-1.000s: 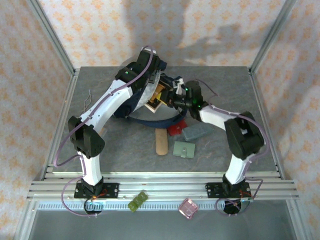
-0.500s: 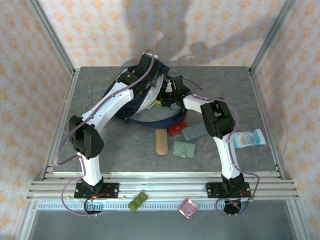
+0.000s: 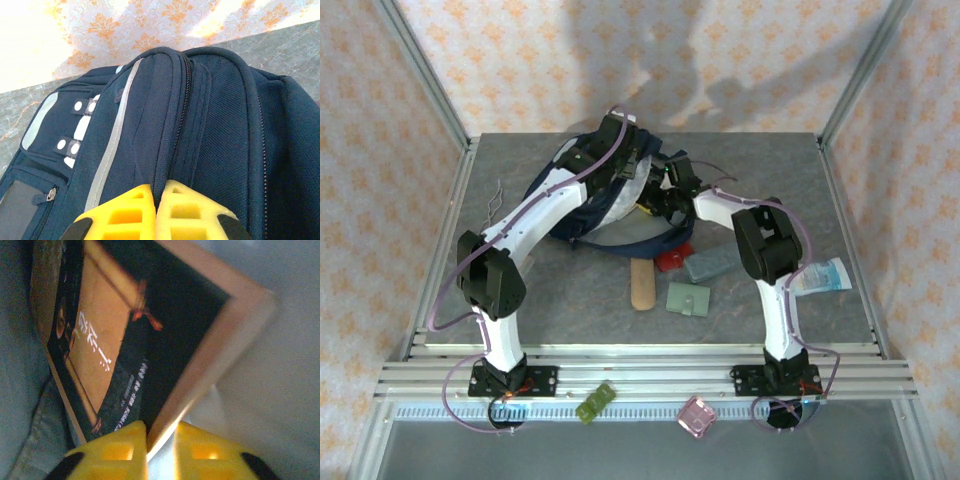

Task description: Pack the student bag

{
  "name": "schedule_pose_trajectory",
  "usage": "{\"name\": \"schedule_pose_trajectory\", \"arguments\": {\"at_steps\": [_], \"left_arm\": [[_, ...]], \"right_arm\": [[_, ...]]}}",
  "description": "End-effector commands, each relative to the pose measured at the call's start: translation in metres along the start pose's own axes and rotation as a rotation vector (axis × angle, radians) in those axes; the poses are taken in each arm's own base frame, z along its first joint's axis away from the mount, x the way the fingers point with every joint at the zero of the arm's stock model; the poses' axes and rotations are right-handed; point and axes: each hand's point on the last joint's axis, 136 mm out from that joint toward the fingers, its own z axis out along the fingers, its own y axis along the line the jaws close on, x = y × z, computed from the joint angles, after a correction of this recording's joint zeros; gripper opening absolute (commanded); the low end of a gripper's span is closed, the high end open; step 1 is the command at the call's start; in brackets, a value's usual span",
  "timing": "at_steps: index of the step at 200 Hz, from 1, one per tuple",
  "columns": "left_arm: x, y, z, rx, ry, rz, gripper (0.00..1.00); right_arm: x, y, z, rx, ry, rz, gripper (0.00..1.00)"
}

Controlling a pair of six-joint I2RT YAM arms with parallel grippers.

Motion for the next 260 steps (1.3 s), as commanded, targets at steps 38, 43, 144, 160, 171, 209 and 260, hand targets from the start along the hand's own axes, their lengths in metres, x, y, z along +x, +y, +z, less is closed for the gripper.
{"name": "schedule_pose_trajectory", "arguments": {"at_steps": [38,43,144,160,171,209,260], "left_arm": [[-0.035,-0.003,-0.025,0.018,-0.131,-0.109,0.00],[-0.035,-0.002,-0.024,0.012,-0.133,-0.122,0.00],[-0.054,0.032,0.003,-0.179,-0.223,-0.447,0.00],[-0.058,0.032,0.013,-0.191,-0.228,-0.491,0.00],[-0.061,0.032,0.016,-0.199,-0.242,-0.530,0.00],[-0.074,0.020,0.029,-0.162,-0.282,-0.668,0.00],[-0.064,-0.022,0.059,-0.020,-0.185,-0.664,0.54]], "right_arm": [[-0.004,0.047,0.047,-0.094,0.059,-0.059,0.09],[-0.004,0.047,0.049,-0.089,0.062,-0.064,0.10],[0.015,0.013,-0.099,0.037,-0.089,-0.179,0.40],[0.026,0.007,-0.115,0.057,-0.102,-0.190,0.39],[0.033,0.003,-0.123,0.062,-0.109,-0.192,0.38],[0.053,-0.008,-0.139,0.064,-0.117,-0.186,0.34],[0.079,-0.009,-0.120,0.092,-0.060,-0.243,0.32]]}}
